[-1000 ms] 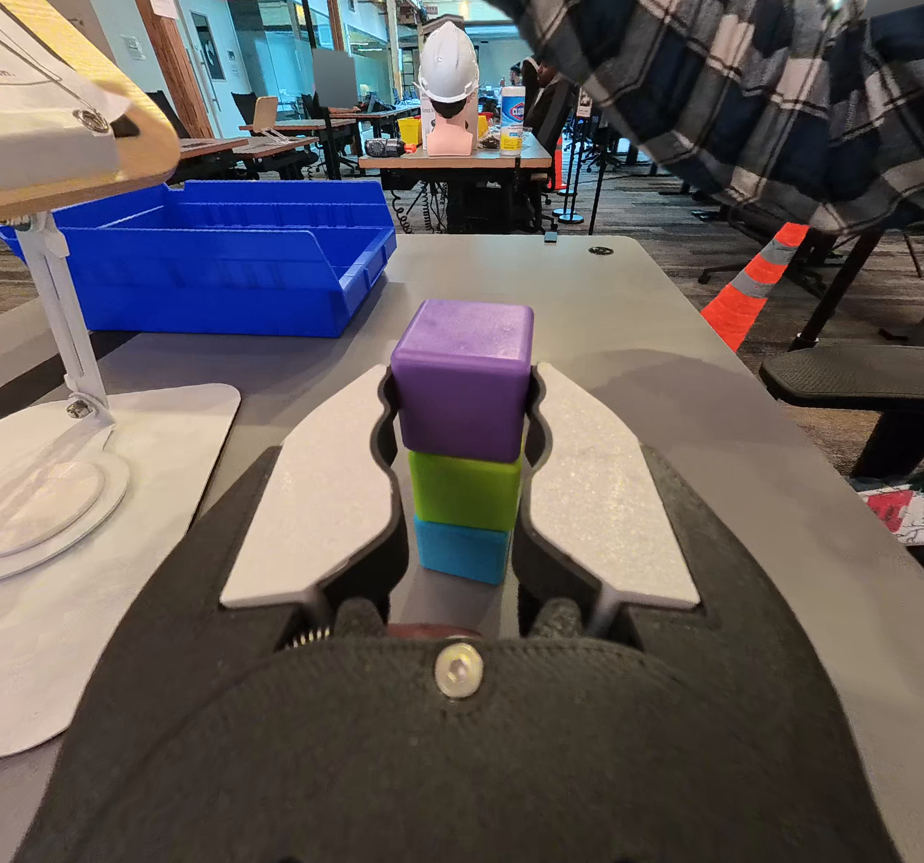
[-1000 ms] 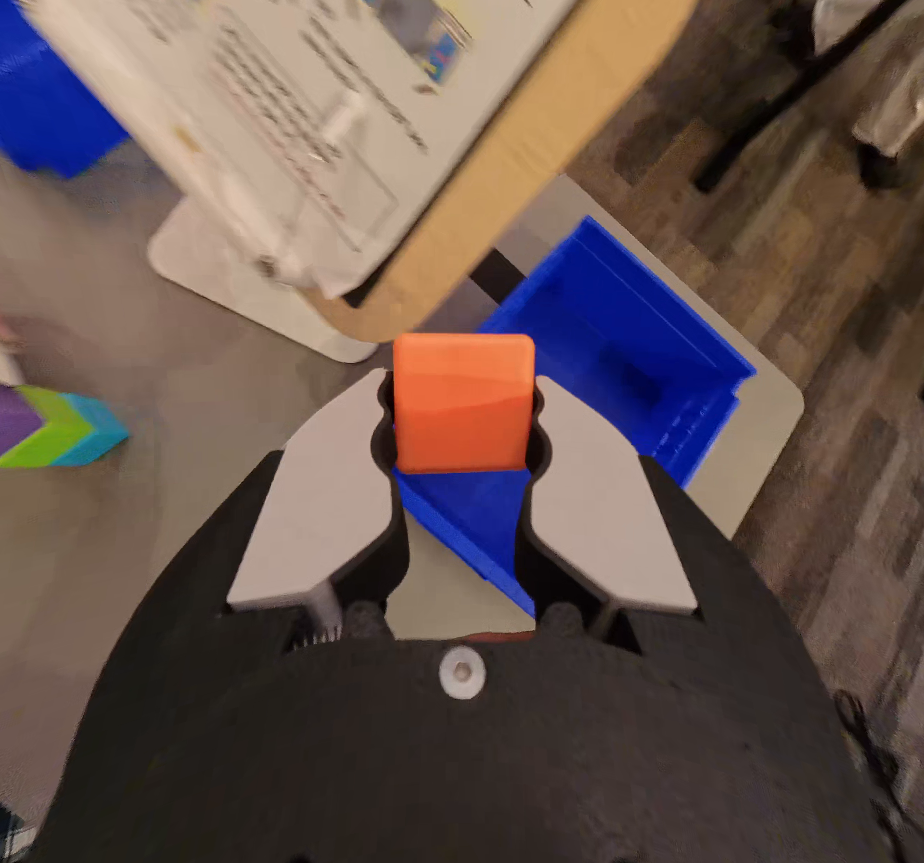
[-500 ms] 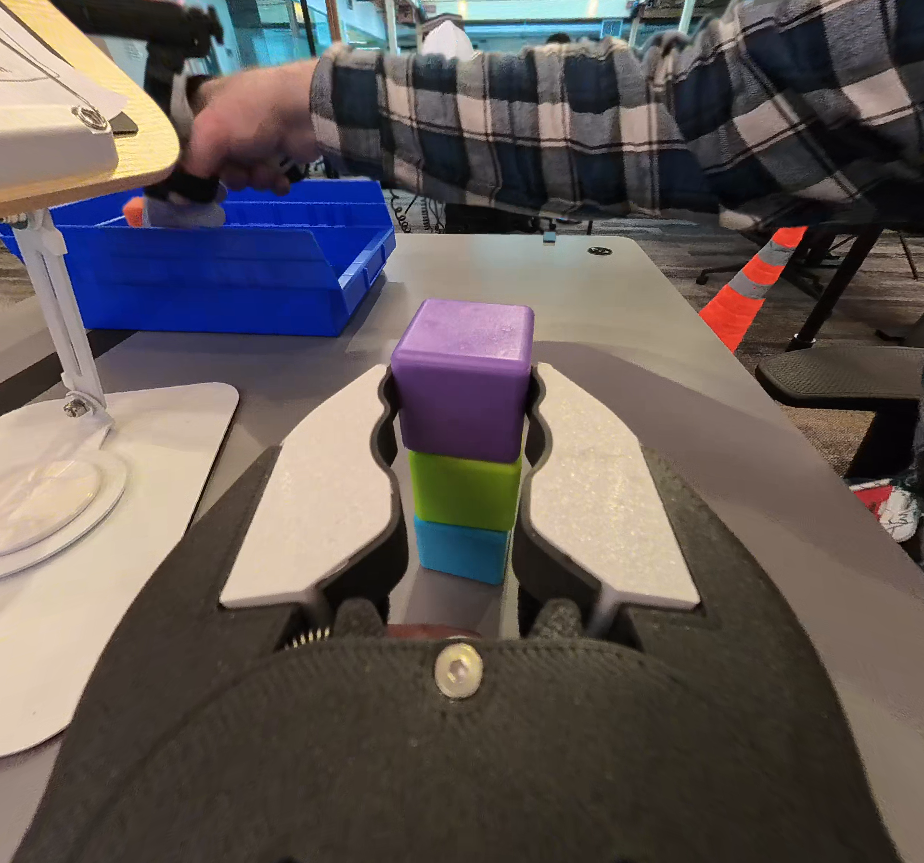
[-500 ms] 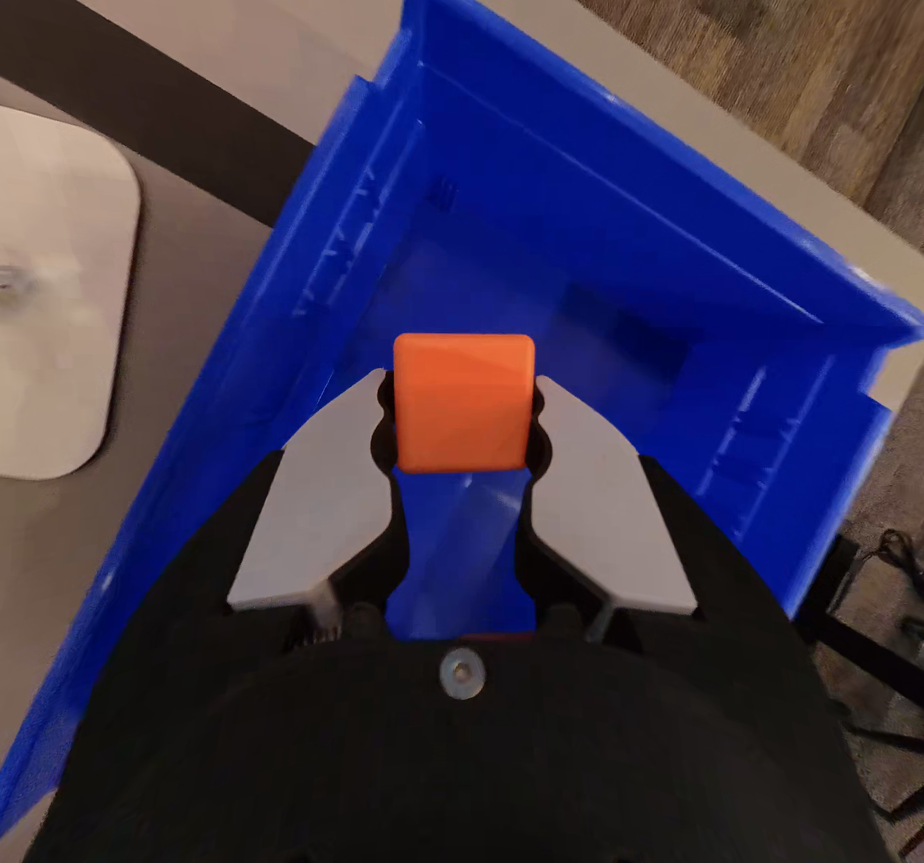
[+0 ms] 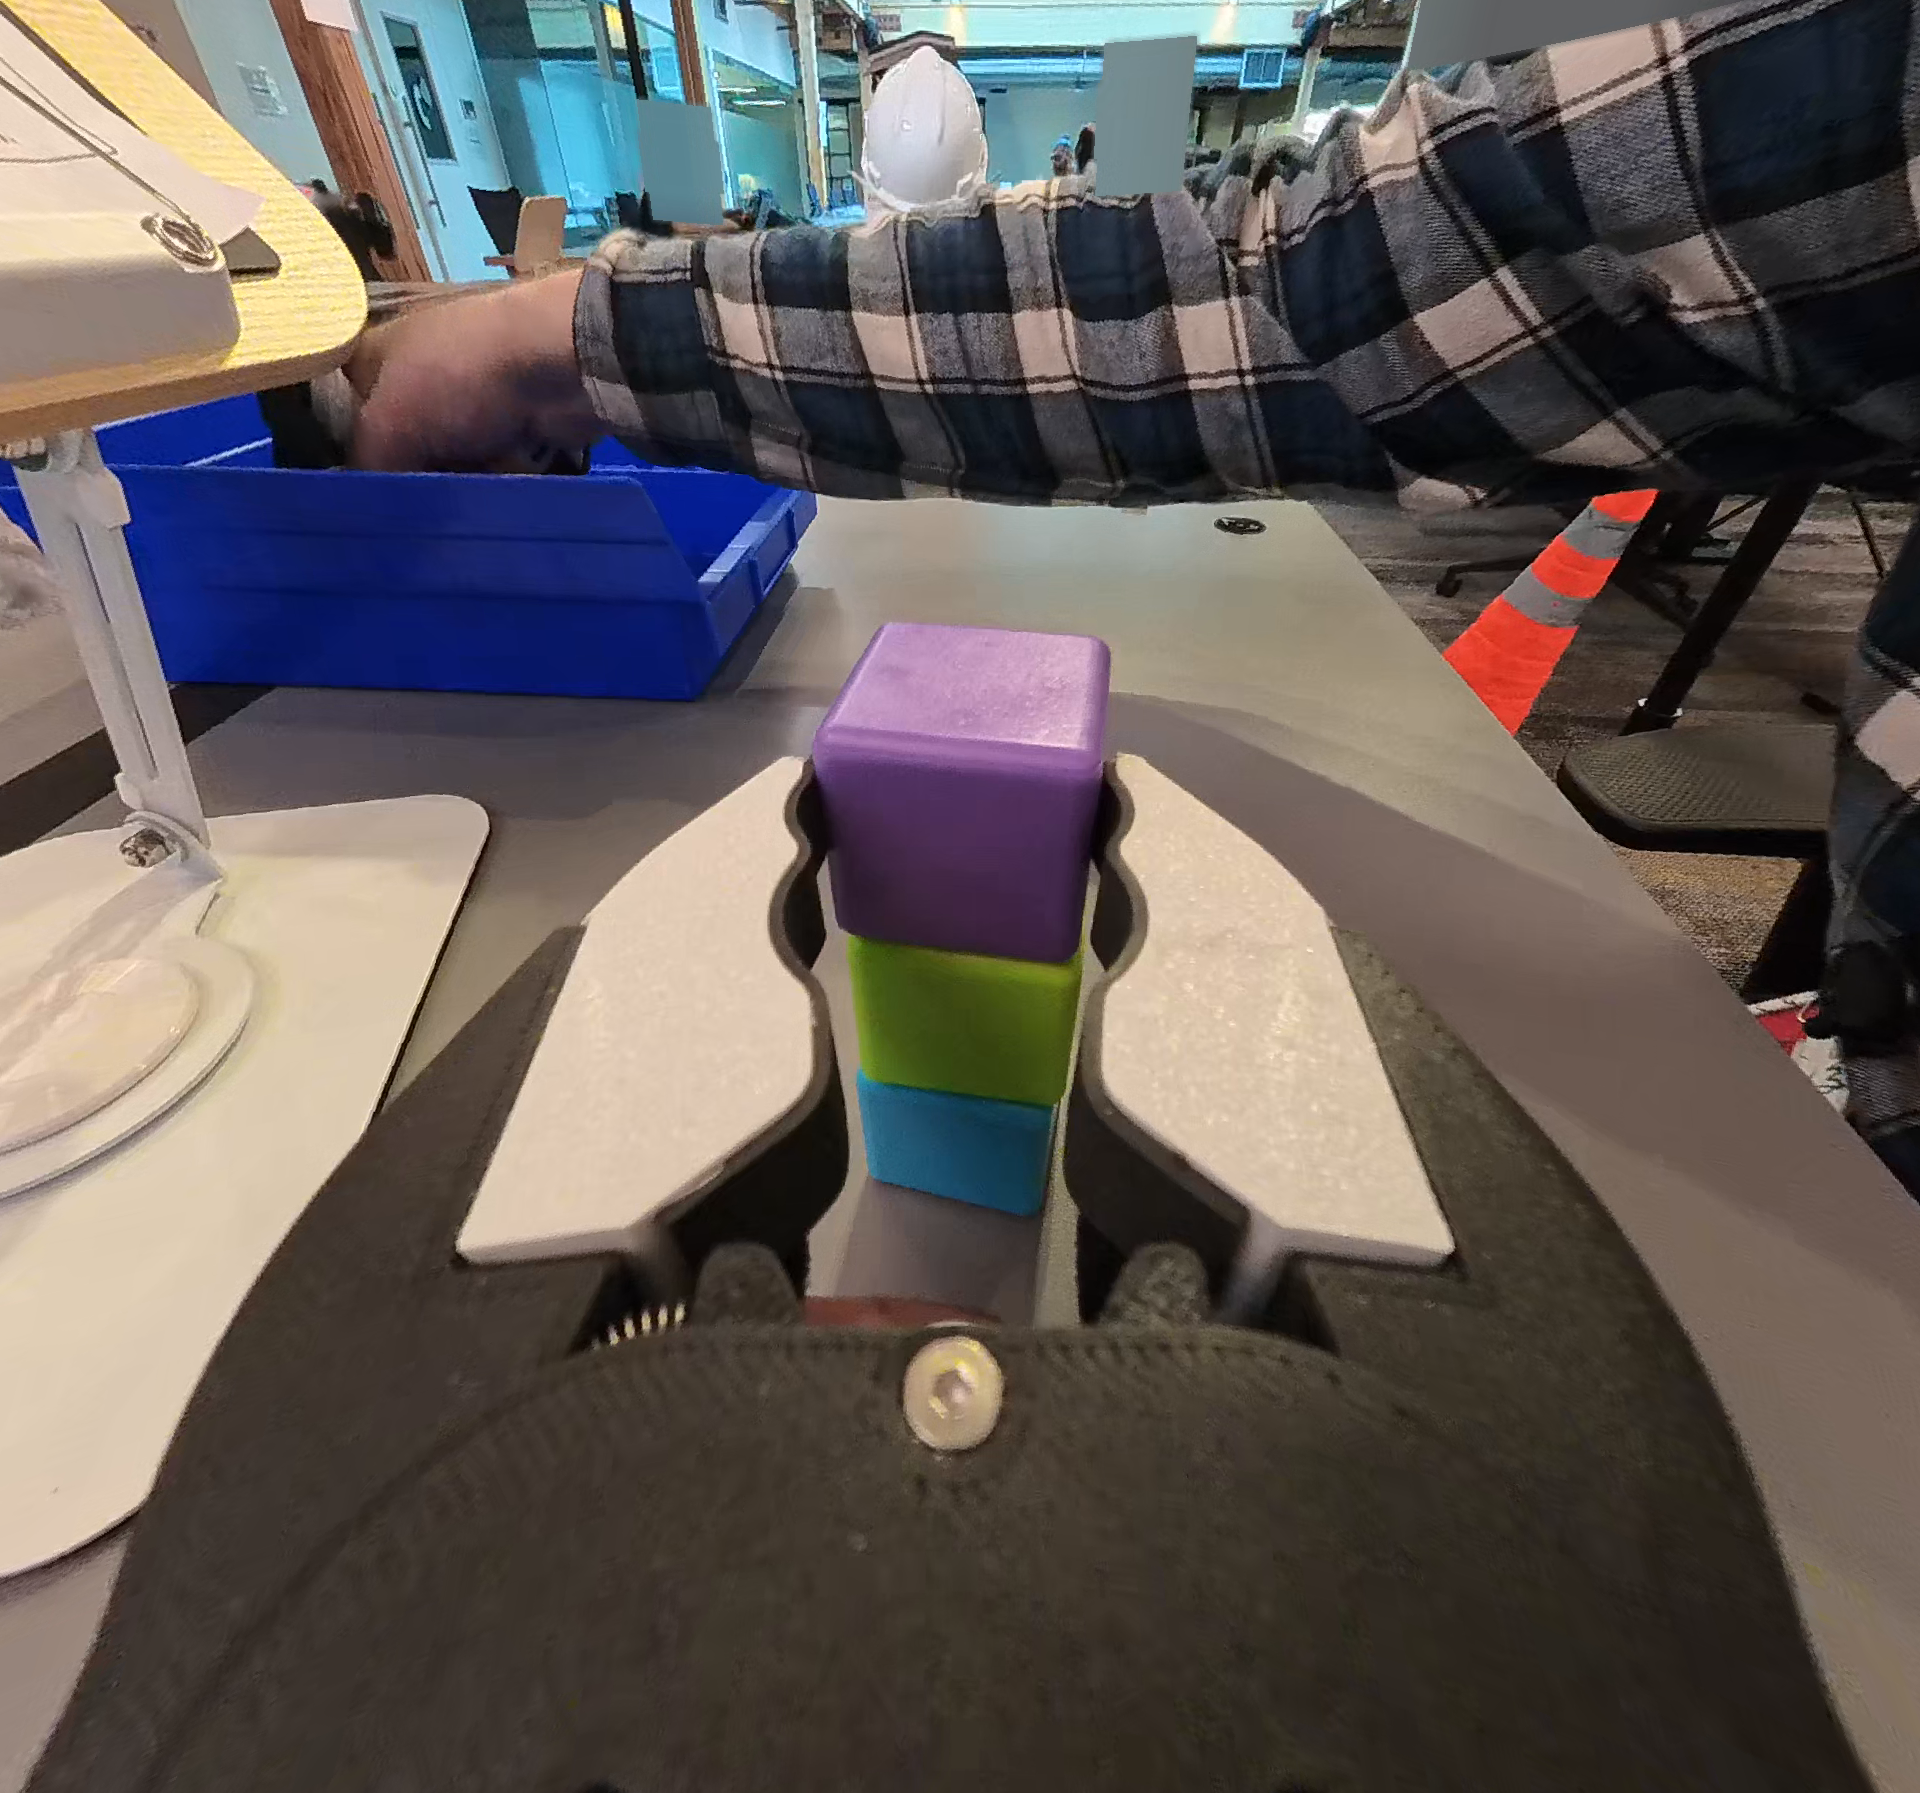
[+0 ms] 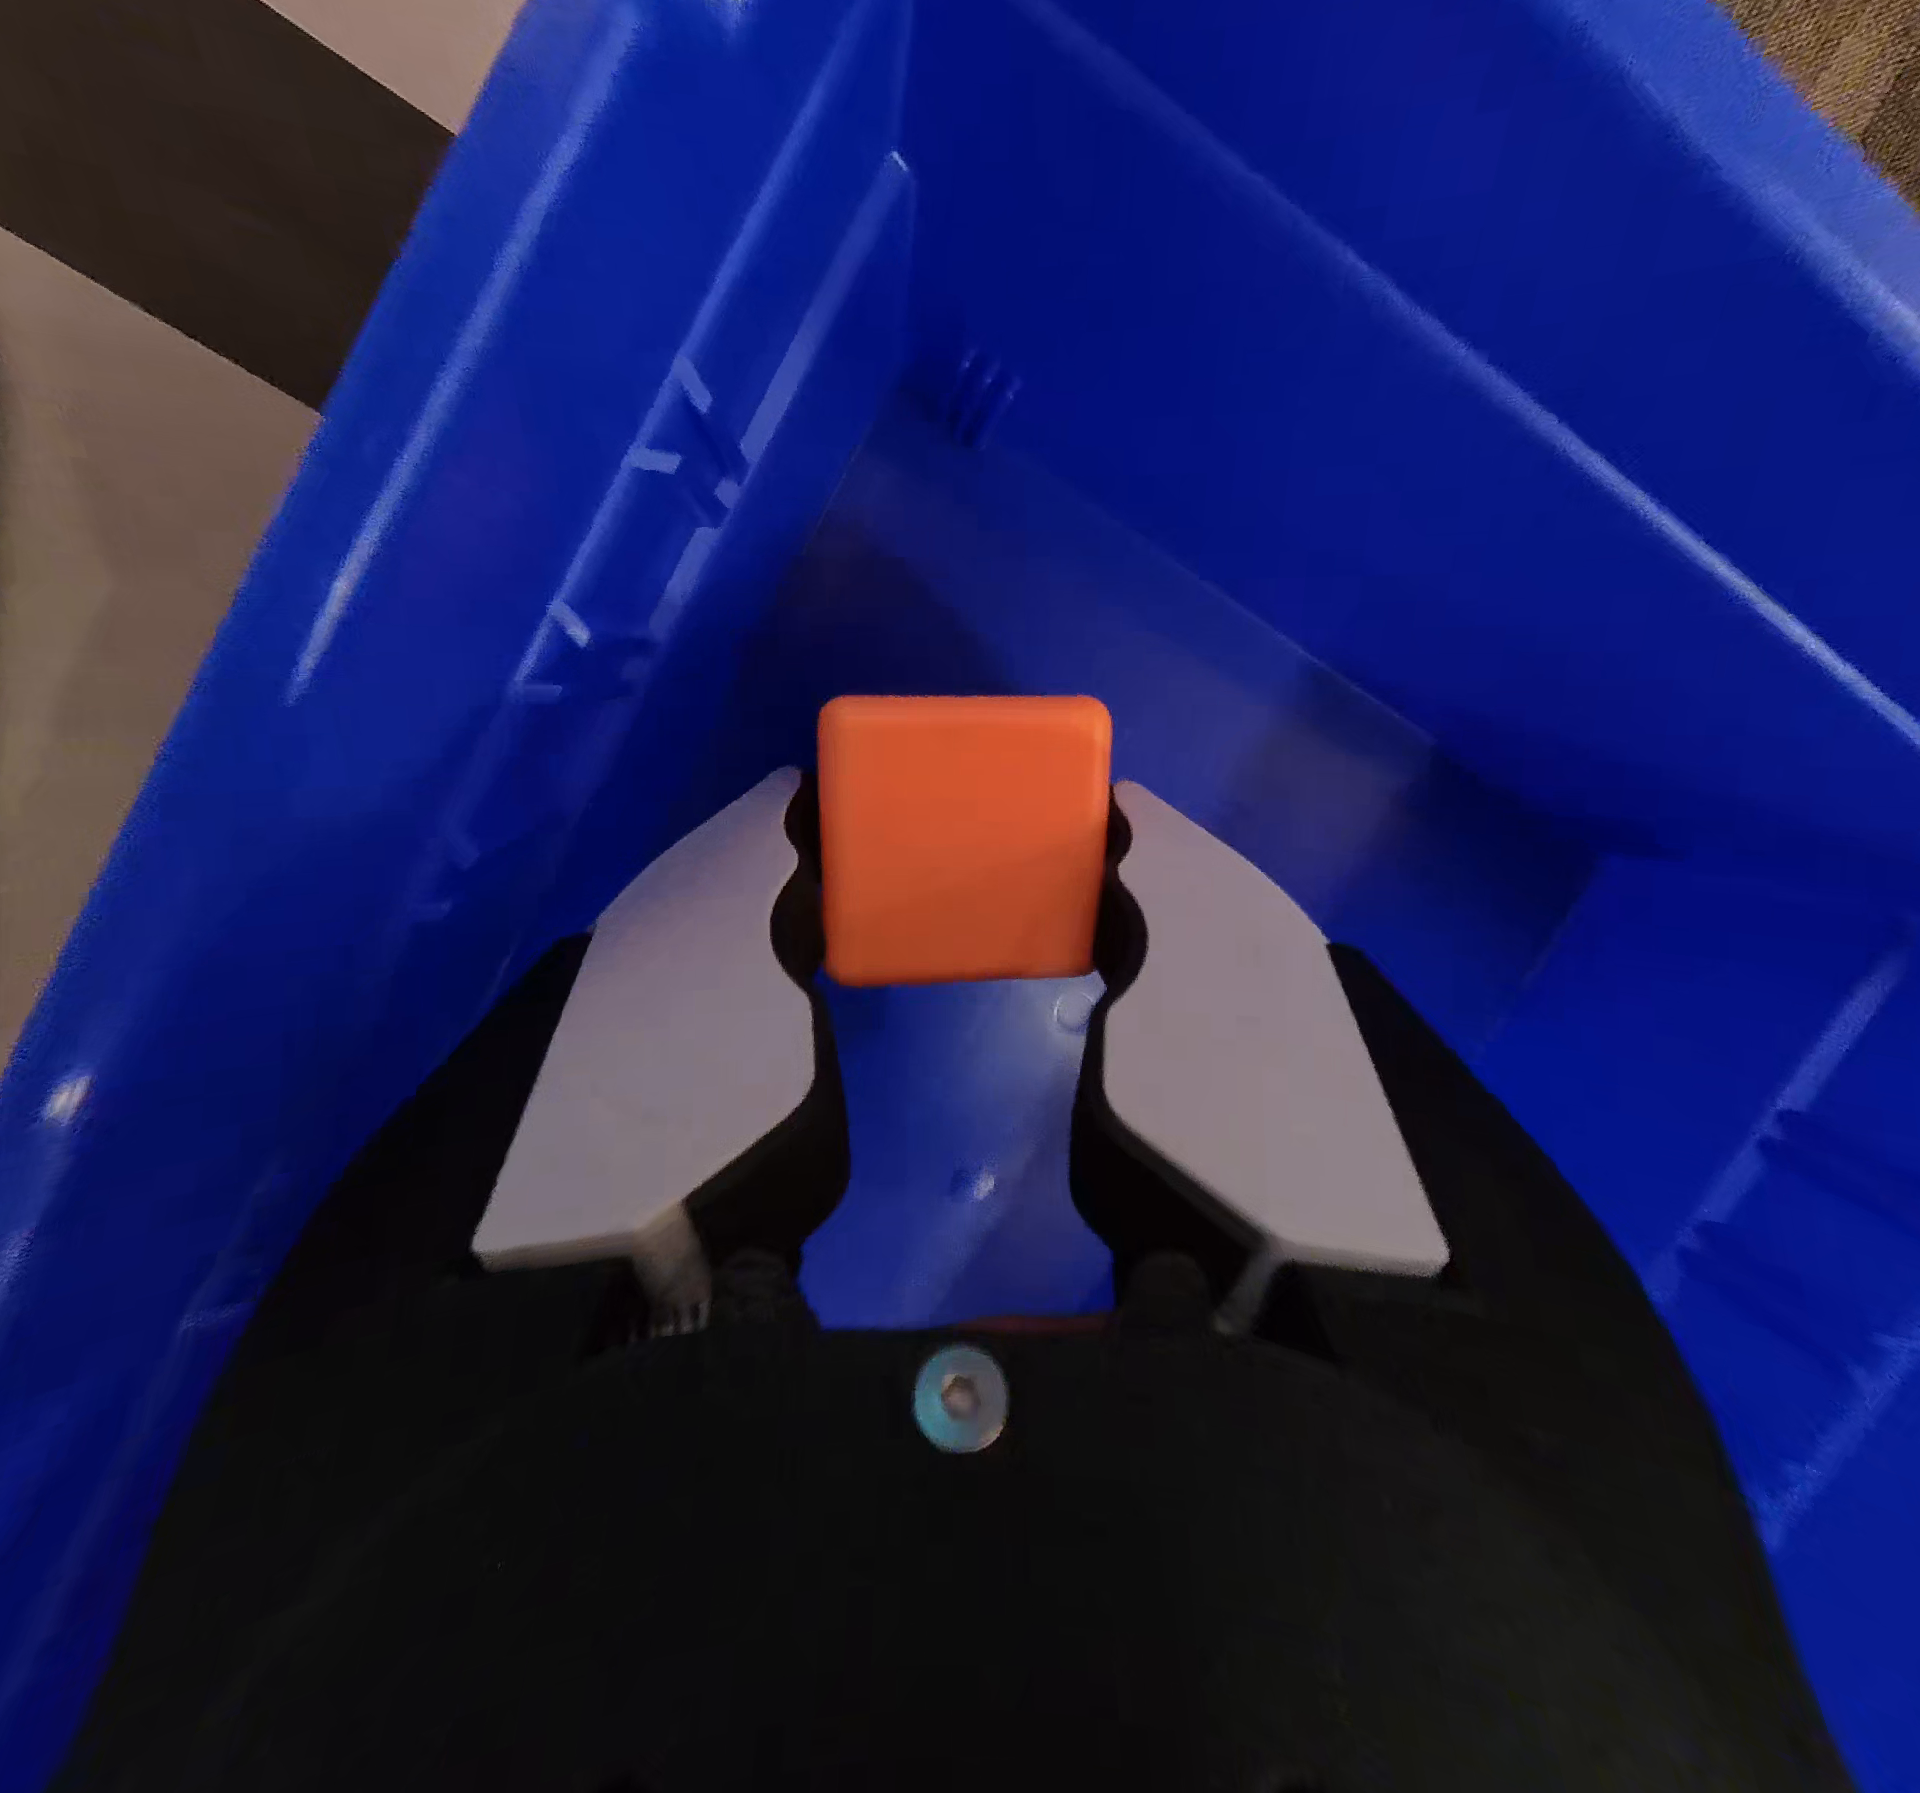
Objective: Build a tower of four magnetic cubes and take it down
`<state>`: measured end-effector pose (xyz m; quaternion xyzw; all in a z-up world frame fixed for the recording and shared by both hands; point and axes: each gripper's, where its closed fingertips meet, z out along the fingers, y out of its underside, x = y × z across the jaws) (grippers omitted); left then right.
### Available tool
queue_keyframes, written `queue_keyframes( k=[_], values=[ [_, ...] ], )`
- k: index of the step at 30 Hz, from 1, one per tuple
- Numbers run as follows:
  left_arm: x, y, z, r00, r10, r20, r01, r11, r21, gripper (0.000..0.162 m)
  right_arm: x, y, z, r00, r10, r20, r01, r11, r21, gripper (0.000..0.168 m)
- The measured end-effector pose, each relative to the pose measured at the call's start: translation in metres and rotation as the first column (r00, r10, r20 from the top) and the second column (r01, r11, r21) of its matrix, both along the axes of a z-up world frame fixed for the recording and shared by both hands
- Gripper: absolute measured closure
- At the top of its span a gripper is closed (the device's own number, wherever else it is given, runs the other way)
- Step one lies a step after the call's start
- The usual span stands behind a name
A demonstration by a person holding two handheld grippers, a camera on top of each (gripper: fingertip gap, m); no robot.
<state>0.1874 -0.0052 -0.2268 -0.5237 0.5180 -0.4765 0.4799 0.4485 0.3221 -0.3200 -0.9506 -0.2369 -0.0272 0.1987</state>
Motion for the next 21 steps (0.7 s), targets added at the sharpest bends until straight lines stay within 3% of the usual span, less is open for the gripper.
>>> queue_keyframes(
  k=[8, 18, 21],
  values=[
    [0.000, 0.000, 0.000, 1.000, -0.001, -0.001, 0.001, 1.000, 0.001, 0.113, 0.005, -0.001, 0.023, 0.999, -0.022, -0.025, 0.024, 0.997, 0.073, 0.102],
    [-0.008, -0.004, 0.012, 0.998, -0.032, 0.045, 0.032, 0.999, 0.007, 0.106, 0.003, -0.044, 0.102, 0.997, 0.017, -0.079, 0.003, 0.967, 0.253, 0.108],
    [-0.012, -0.005, 0.001, 0.998, -0.048, -0.041, 0.048, 0.999, 0.007, 0.097, 0.002, -0.064, 0.121, 0.996, 0.034, -0.082, -0.009, 0.956, 0.293, 0.109]
  ],
)
